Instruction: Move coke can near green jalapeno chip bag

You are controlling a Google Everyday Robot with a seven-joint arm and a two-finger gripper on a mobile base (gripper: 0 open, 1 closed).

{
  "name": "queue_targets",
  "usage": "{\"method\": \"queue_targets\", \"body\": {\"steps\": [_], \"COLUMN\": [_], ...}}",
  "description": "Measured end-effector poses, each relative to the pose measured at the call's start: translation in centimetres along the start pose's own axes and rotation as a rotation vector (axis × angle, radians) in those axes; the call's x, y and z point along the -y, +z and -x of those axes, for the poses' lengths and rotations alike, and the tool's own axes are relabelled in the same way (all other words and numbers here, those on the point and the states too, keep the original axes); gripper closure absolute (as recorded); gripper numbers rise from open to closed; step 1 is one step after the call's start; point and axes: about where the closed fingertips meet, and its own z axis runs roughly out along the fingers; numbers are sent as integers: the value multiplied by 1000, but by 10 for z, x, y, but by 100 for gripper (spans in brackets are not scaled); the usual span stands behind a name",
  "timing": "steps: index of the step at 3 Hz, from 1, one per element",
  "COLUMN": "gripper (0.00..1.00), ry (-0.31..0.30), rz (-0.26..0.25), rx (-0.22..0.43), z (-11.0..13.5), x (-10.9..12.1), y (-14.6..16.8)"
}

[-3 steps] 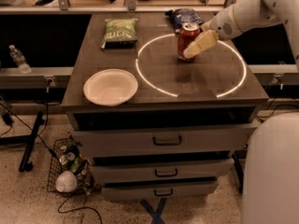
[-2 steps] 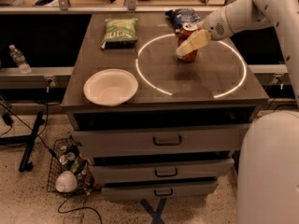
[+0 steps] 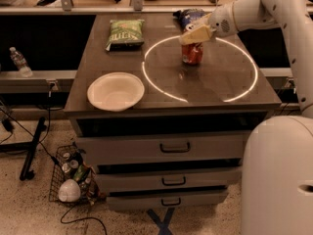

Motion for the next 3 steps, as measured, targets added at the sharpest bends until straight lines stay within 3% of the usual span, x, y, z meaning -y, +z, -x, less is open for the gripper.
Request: {"method": "queue_targets", "body": {"steps": [2,3], "gripper": [95,100], "ry": [-15,-18], "rz": [-11,1], "rx": [14,25], "z": [6,8], "x": [3,0], "y": [-2,5]}}
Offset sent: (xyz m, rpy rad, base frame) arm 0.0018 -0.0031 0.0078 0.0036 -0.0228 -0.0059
